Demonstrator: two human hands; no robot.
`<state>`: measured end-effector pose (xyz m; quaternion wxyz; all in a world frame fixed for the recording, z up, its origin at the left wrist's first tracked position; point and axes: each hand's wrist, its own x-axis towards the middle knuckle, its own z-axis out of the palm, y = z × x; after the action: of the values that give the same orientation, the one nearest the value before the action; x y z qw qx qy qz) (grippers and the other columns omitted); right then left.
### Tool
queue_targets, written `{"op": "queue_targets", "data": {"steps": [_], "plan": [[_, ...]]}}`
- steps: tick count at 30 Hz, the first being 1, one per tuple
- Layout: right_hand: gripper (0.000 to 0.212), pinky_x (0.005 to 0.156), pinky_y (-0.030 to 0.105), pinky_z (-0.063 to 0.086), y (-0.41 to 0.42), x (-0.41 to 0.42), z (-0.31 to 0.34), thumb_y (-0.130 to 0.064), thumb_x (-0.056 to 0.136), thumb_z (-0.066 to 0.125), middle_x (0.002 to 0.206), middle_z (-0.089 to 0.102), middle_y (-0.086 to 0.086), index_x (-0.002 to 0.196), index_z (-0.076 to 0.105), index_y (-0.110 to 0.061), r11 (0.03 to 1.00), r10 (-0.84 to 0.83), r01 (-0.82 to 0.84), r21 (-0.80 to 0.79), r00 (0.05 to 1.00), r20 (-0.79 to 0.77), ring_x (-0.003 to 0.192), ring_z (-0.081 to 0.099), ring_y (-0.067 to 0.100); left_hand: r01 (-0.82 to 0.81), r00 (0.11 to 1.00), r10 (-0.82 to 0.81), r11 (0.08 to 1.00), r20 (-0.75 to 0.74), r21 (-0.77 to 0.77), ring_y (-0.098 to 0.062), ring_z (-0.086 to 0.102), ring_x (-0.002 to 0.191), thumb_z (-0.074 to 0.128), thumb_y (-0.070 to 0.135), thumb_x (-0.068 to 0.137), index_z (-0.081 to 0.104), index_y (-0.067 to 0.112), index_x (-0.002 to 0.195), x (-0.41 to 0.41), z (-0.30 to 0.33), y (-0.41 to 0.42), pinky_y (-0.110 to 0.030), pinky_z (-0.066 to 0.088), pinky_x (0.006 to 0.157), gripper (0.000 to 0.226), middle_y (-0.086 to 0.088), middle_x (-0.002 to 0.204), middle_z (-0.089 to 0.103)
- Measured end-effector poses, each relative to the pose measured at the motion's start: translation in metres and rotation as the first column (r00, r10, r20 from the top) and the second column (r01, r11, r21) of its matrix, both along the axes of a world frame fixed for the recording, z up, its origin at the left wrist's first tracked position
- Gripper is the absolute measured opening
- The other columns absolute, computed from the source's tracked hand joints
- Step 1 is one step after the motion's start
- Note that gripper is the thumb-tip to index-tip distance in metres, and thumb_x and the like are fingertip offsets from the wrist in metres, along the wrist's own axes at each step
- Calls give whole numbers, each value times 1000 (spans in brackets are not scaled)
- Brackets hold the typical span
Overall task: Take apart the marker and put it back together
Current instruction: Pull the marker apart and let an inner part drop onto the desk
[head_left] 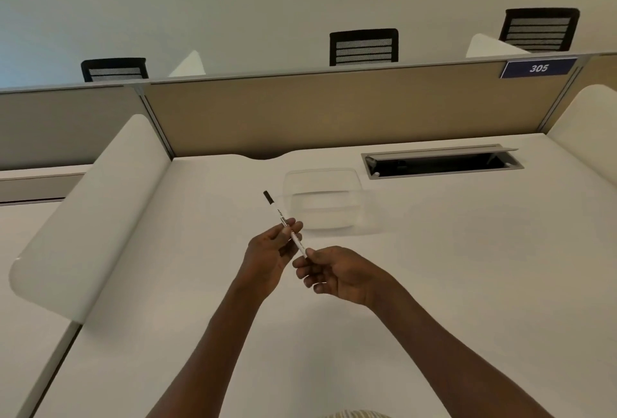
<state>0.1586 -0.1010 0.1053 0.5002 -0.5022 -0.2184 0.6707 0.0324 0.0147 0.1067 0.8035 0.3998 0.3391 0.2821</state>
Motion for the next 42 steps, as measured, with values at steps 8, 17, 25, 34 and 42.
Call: {"op": "queue_targets", "data": {"steps": [8, 17, 25, 34, 42], "plan": [[28, 49, 18, 41, 3, -1, 19, -27, 99, 51, 80, 69, 3, 94, 71, -8, 998, -34, 45, 48, 980, -198, 62, 58, 12, 60, 990, -52, 997, 130, -54, -17, 73, 94, 56, 10, 94, 66, 5, 116, 5, 25, 3, -26, 59, 70, 24, -7, 108, 75], [29, 48, 15, 36, 6, -2, 40, -20, 104, 41, 70, 64, -2, 83, 60, -13, 999, -39, 39, 37, 999, -5, 54, 49, 6, 70, 977, -64, 997, 205, -23, -22, 74, 86, 49, 1, 97, 67, 2, 106, 8, 44, 4, -31, 61, 73, 21, -9, 92, 76], [35, 52, 22, 35, 14, -11, 48, -1, 87, 44, 60, 63, 0, 60, 61, -18, 961, -253, 247, 125, 601, 758, 54, 48, 12, -219, 970, 212, 974, 118, 52, -20, 75, 83, 61, 0, 91, 71, 4, 97, 24, 48, -17, -32, 62, 77, 12, -6, 84, 77], [20, 60, 26, 32, 12, -19, 29, -7, 93, 49, 79, 70, 8, 86, 68, -11, 956, -230, 158, 247, -120, 966, 74, 61, 24, -359, 926, 372, 920, 61, -154, -24, 73, 94, 69, 5, 87, 71, 0, 101, 33, 43, -33, -35, 60, 84, 15, -12, 94, 76], [32, 43, 17, 36, 12, 13, 59, -16, 104, 43, 59, 58, 0, 79, 61, -8, 997, -71, 73, -7, 984, 163, 47, 48, 8, 31, 989, -30, 1000, 147, -2, -20, 69, 110, 49, 11, 99, 59, 6, 123, 18, 44, -18, -28, 59, 76, 26, -5, 115, 74]]}}
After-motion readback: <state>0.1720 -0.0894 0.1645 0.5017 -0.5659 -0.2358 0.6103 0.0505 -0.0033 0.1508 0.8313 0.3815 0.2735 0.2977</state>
